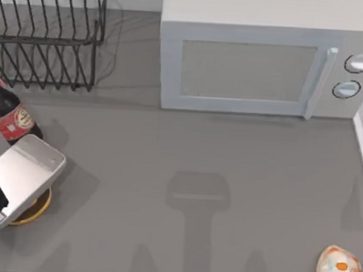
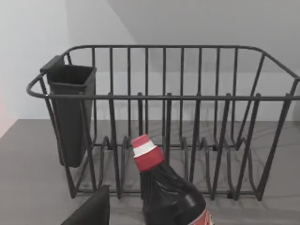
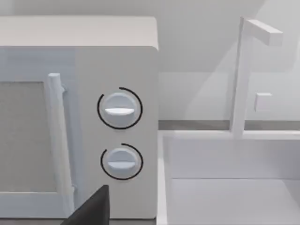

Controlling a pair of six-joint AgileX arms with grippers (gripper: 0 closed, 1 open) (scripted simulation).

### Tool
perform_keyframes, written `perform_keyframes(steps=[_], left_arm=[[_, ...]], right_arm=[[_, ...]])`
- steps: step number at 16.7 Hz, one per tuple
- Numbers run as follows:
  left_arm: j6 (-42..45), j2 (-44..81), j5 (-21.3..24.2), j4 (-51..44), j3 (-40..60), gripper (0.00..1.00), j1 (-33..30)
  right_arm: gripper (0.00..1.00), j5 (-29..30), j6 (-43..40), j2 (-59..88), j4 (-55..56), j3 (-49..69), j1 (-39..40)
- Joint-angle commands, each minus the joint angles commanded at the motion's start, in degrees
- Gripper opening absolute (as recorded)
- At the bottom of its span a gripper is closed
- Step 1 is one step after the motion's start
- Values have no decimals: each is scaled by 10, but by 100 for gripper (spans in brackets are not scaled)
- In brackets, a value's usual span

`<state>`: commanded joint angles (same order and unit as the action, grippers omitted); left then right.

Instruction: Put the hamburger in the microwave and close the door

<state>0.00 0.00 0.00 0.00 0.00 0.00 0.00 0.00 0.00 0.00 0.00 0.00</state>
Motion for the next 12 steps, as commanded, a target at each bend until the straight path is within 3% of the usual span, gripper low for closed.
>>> perform_keyframes(steps=[6,12], left_arm=[[0,0,0,0,0,100,0],[0,0,0,0,0,100,0]], right_arm=[[100,0,-37,62,-51,46,27],[100,-2,-155,324,-227,192,118]])
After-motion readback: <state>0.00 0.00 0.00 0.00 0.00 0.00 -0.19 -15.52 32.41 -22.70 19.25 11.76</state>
